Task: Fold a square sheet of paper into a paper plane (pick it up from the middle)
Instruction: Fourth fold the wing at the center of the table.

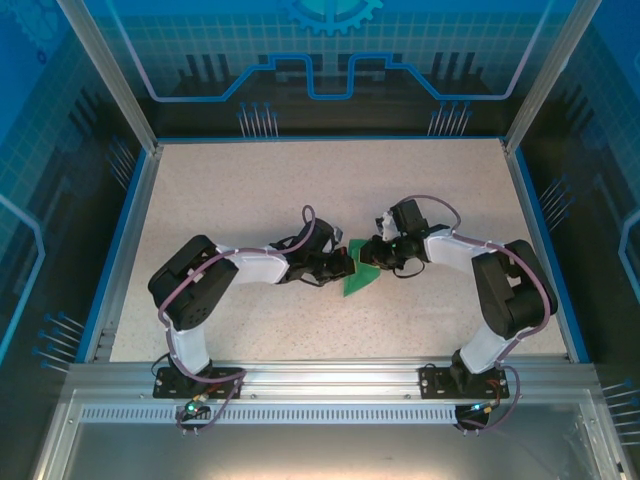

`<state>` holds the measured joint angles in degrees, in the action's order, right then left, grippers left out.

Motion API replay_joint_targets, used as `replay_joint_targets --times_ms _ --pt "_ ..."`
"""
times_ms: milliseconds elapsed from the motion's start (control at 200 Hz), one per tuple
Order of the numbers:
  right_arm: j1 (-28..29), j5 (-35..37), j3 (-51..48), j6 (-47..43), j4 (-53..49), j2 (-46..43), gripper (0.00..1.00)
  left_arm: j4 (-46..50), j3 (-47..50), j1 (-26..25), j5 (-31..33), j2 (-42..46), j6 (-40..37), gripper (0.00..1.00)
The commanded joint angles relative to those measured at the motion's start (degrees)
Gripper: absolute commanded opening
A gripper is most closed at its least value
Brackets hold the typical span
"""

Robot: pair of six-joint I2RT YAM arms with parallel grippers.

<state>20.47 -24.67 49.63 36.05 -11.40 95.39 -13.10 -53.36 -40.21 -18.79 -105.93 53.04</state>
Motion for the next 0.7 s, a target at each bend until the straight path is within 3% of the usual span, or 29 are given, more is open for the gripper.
replay_joint_targets --times_ms 0,170,295,695 --pt "-0.3 -0.4 0.4 1.1 0.3 1.0 0.21 -5.2 2.4 0.6 -2.0 -1.5 4.5 0.03" --pt "-0.6 2.5 -0.4 2.3 -0.7 0.1 0.27 -6.3 2.7 0.6 -1.9 -2.4 5.3 0.04" --pt "-0.6 2.9 -1.2 3.6 -0.4 -0.3 0.36 -6.6 2.7 0.6 -1.8 -2.8 5.7 0.03" --pt "-0.6 0.8 0.3 4.6 -0.3 3.2 0.38 -8.3 3.7 0.8 -0.8 -2.0 6.0 0.04"
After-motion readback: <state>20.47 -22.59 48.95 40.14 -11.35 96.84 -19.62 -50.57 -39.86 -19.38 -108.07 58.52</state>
